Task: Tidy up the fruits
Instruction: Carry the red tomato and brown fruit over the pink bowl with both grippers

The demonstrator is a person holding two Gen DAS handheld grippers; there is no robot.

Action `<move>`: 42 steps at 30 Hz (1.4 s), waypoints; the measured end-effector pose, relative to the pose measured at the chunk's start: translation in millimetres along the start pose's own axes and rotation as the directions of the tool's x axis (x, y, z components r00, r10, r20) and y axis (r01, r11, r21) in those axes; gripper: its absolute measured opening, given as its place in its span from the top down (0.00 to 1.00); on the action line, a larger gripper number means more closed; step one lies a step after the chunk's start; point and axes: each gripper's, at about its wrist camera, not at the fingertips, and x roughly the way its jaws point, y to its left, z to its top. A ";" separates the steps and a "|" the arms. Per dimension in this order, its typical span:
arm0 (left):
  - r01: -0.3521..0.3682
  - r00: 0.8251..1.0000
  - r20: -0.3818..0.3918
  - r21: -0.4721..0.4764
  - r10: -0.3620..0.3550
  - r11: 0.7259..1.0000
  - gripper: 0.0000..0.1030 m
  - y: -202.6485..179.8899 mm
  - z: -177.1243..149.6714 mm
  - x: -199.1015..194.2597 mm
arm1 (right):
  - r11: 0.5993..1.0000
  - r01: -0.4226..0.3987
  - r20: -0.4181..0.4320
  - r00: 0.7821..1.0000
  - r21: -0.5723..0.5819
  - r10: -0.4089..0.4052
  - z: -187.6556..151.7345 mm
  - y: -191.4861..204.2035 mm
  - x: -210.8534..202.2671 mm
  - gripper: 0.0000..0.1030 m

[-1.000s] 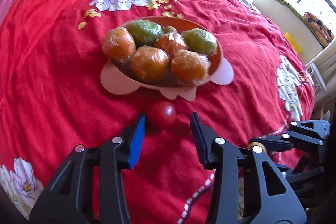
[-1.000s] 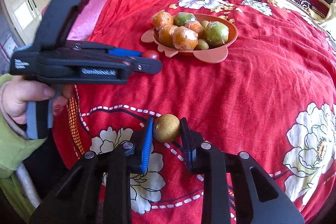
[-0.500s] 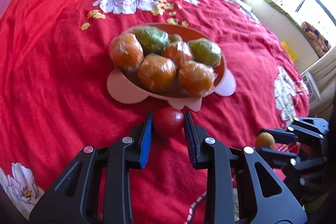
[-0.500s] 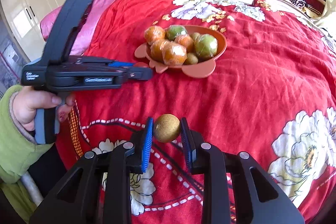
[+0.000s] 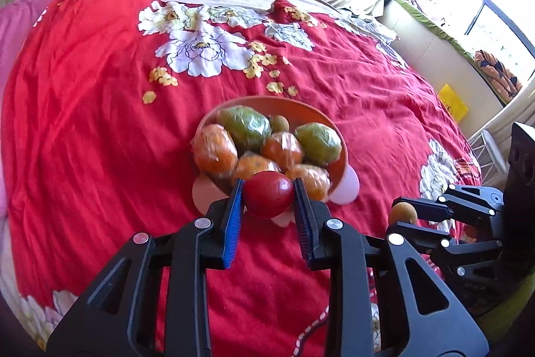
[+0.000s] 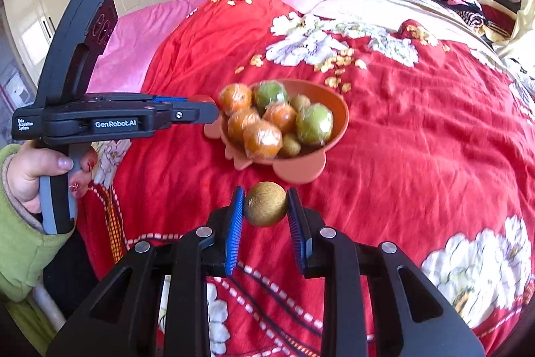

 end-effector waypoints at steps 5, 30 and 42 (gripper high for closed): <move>0.001 1.000 0.007 0.008 -0.002 1.000 0.79 -2.1 12.1 5.3 | 1.000 0.010 0.019 1.000 -0.002 -0.010 14.2 -8.5 1.8 0.76; -0.010 0.999 -0.032 0.020 0.011 1.000 0.79 3.5 34.6 47.1 | 1.000 0.018 0.012 1.000 -0.002 -0.018 41.2 -28.9 31.3 0.76; 0.001 1.000 -0.026 0.005 -0.001 1.000 0.72 6.5 35.9 48.7 | 1.000 0.007 -0.010 1.000 -0.009 -0.007 40.4 -26.6 46.6 0.76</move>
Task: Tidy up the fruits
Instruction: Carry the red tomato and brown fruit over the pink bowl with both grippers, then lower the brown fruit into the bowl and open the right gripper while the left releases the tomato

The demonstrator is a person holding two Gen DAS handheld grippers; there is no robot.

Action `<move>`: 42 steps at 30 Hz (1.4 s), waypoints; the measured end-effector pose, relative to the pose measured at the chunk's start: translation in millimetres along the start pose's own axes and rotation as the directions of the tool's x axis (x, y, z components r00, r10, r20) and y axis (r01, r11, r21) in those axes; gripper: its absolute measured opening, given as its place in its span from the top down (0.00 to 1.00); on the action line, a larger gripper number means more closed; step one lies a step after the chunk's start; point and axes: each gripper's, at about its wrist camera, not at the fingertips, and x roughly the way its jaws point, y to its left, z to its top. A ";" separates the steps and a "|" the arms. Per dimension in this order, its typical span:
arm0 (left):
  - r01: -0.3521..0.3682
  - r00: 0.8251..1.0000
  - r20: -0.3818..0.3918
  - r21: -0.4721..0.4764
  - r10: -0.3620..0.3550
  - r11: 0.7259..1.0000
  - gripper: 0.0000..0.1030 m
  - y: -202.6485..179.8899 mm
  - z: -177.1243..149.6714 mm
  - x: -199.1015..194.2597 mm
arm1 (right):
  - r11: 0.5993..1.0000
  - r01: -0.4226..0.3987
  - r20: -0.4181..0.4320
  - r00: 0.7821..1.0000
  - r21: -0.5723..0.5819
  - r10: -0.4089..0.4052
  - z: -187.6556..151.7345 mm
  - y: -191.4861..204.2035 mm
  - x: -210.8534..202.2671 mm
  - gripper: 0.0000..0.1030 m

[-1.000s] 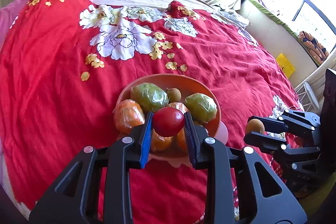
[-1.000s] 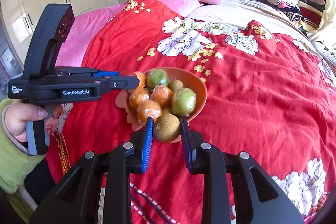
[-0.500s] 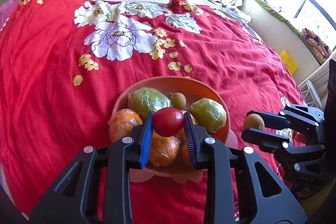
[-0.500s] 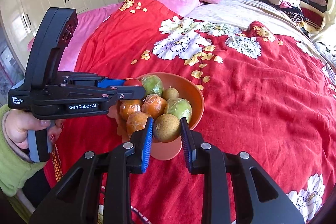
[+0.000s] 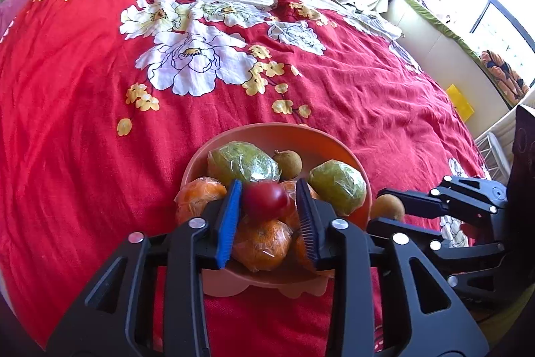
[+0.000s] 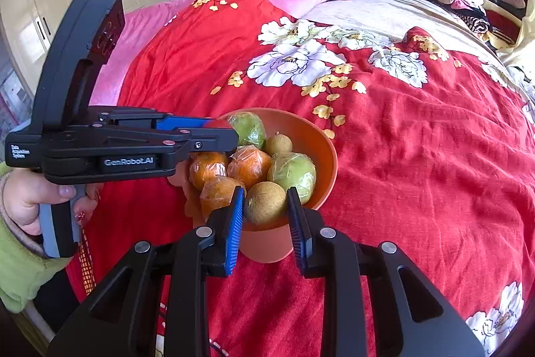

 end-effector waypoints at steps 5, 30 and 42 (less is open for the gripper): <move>0.003 1.000 0.003 0.001 -0.003 1.000 0.71 -1.4 -0.4 -1.4 | 1.000 0.005 -0.009 1.000 0.006 -0.004 -1.8 -0.7 5.0 0.76; 0.002 1.000 0.014 0.005 -0.002 1.000 0.63 -4.5 -0.7 -8.7 | 0.999 0.034 0.016 0.999 0.020 -0.034 -2.7 -1.5 0.1 0.62; -0.004 0.999 0.037 0.005 0.004 1.000 0.56 -7.4 1.3 -20.0 | 0.995 0.093 0.044 0.995 0.021 -0.093 -8.3 -3.3 -17.9 0.36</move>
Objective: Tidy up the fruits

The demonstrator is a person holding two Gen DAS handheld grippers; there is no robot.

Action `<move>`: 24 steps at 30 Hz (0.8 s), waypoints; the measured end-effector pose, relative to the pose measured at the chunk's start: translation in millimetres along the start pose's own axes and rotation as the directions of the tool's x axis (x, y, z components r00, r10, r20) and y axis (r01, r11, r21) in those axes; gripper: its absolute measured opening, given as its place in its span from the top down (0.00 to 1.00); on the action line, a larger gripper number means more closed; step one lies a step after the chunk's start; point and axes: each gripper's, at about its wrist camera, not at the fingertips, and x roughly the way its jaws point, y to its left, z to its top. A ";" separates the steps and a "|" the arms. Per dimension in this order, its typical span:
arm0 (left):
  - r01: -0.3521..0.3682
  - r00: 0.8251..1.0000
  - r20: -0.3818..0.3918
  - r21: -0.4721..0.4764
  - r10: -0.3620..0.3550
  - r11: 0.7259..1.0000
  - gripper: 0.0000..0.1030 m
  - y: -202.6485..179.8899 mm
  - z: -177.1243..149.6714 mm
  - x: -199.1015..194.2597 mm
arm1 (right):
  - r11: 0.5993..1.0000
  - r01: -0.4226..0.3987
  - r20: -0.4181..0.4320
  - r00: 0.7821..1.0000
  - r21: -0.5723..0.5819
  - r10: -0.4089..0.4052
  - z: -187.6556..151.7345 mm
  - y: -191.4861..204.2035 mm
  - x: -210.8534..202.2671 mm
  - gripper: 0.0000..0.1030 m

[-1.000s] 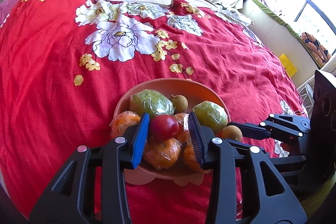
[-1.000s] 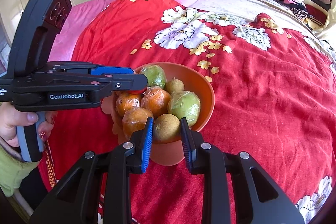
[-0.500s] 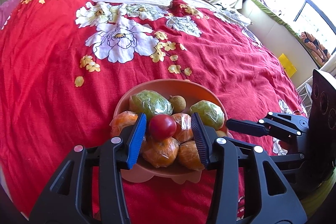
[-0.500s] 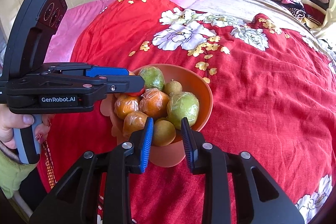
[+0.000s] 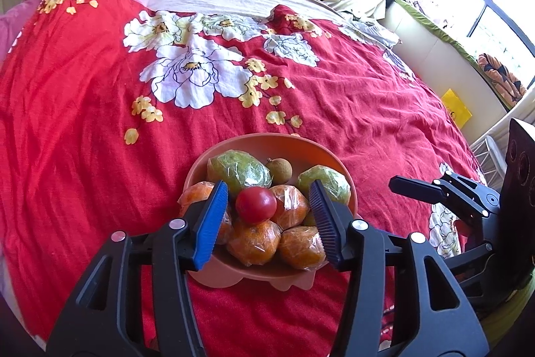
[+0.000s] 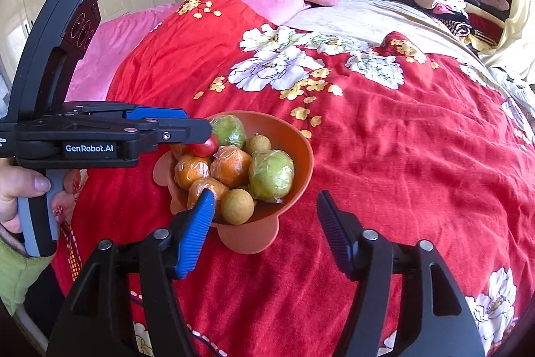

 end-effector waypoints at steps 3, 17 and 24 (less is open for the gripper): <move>-0.001 1.000 0.007 0.001 0.001 1.000 0.55 -1.8 0.3 -4.4 | 1.000 0.018 0.007 1.000 -0.005 -0.018 -2.1 1.4 -5.4 0.32; -0.044 0.998 0.038 -0.006 0.044 0.999 0.23 -9.1 -16.0 -40.3 | 0.996 0.080 0.084 0.993 0.026 -0.082 -11.4 10.0 -46.7 0.10; -0.093 0.994 0.062 -0.004 0.093 0.996 0.10 -15.4 -37.9 -66.5 | 0.994 0.100 0.113 0.988 0.050 -0.105 -21.1 18.4 -71.4 0.05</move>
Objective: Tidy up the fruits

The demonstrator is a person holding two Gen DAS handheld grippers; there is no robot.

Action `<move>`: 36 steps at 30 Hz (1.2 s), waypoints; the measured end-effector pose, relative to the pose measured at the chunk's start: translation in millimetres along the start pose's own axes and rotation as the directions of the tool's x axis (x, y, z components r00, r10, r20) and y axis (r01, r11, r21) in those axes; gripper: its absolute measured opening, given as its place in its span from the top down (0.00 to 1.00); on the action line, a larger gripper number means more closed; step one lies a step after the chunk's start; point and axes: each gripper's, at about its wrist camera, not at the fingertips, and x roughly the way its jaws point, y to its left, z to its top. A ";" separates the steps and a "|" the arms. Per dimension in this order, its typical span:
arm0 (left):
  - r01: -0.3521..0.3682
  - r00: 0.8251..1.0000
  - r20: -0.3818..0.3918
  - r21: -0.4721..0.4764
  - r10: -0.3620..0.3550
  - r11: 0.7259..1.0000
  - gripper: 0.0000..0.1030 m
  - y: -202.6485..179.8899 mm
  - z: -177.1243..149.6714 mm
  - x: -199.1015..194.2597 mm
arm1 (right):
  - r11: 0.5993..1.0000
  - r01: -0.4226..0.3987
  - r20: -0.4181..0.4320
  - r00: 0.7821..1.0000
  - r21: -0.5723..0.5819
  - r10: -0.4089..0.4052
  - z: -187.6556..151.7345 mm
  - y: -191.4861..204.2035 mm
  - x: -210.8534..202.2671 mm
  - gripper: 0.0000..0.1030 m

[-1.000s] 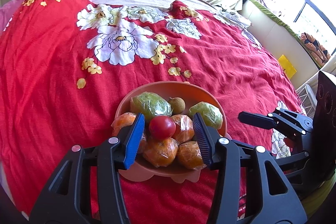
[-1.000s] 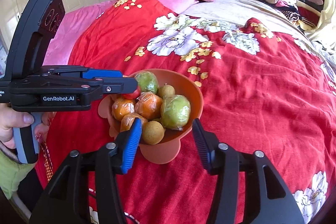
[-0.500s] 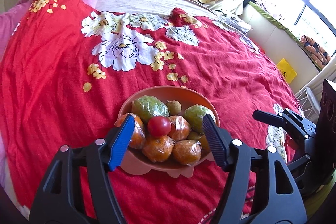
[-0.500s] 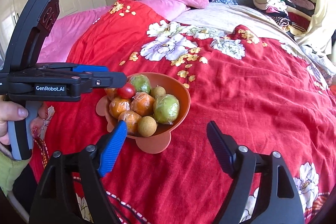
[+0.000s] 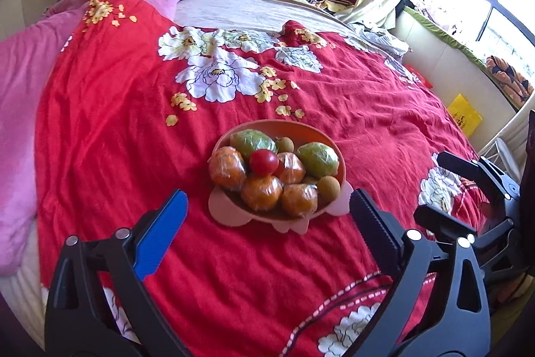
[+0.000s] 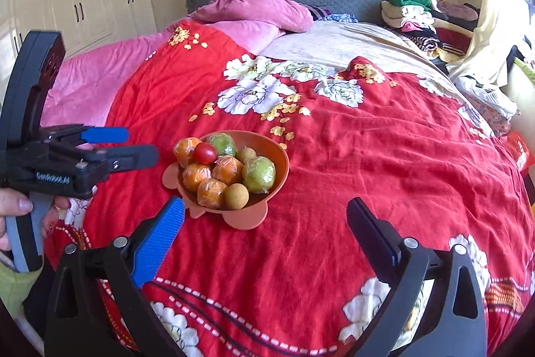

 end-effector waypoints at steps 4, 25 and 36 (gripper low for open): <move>-0.017 1.000 0.005 -0.001 0.017 1.000 0.10 -3.7 -13.1 -12.5 | 1.000 0.009 0.013 1.000 0.008 -0.009 -6.6 4.4 -14.6 0.05; -0.102 0.995 -0.005 -0.068 0.102 0.992 0.09 -15.8 -96.3 -45.8 | 0.999 0.021 -0.022 1.000 -0.039 -0.022 -55.2 33.7 -49.1 0.05; -0.098 0.995 -0.015 -0.061 0.098 0.993 0.09 -26.3 -109.8 -44.1 | 1.000 0.008 -0.046 0.999 -0.025 -0.009 -66.2 39.4 -46.3 0.05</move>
